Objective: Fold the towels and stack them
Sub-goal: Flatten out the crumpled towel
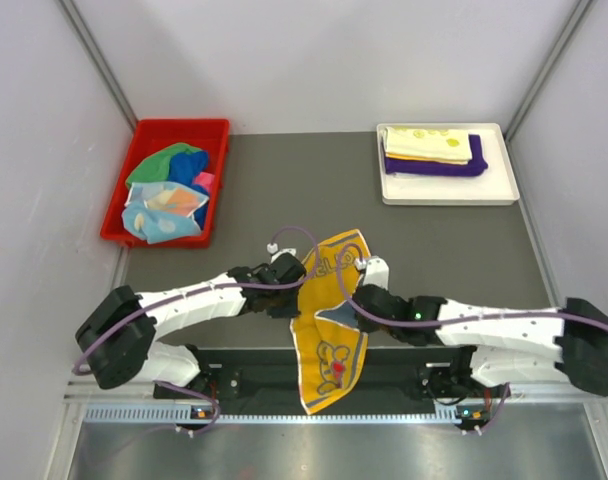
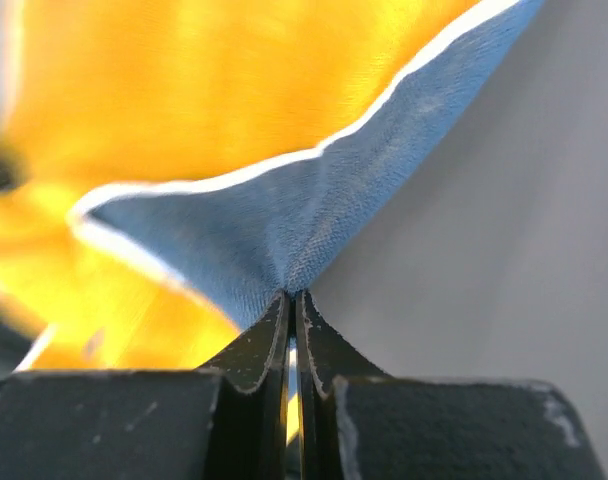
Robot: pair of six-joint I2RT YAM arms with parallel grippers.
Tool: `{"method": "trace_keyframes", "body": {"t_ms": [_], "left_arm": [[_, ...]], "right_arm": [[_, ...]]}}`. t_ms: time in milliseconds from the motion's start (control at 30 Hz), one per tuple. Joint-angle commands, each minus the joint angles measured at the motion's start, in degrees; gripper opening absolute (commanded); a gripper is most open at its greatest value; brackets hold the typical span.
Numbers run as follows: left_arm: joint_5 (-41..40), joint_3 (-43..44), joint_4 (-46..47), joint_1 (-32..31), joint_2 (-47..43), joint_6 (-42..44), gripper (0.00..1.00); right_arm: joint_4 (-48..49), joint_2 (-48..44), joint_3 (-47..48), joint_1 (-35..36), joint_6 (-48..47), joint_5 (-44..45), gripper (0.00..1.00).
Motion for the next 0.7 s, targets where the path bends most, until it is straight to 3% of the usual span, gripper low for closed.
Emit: {"method": "trace_keyframes", "body": {"t_ms": [0, 133, 200, 267, 367, 533, 667], "left_arm": [[4.2, 1.3, -2.2, -0.4, -2.6, 1.0, 0.00], [10.1, -0.1, -3.6, -0.6, -4.4, 2.0, 0.00], [10.1, -0.1, -4.8, -1.4, -5.3, 2.0, 0.09], [7.8, 0.3, -6.6, -1.3, -7.0, 1.2, 0.28], [-1.2, 3.5, -9.4, -1.2, -9.6, 0.8, 0.35], [-6.7, 8.2, -9.6, 3.8, -9.4, 1.1, 0.32], [-1.5, 8.6, -3.8, 7.4, -5.0, 2.0, 0.29]], "right_arm": [[-8.2, -10.5, -1.7, 6.4, 8.9, 2.9, 0.00], [-14.4, -17.6, -3.6, 13.0, 17.1, 3.7, 0.00], [-16.2, -18.2, -3.3, 16.0, 18.7, 4.4, 0.12], [-18.7, -18.6, -2.0, 16.5, 19.5, 6.1, 0.33], [-20.9, -19.6, 0.4, 16.1, 18.5, 11.6, 0.48], [-21.2, -20.7, 4.6, 9.4, 10.2, 13.0, 0.50], [-17.6, -22.2, 5.0, -1.8, 1.9, 10.1, 0.47]]}}
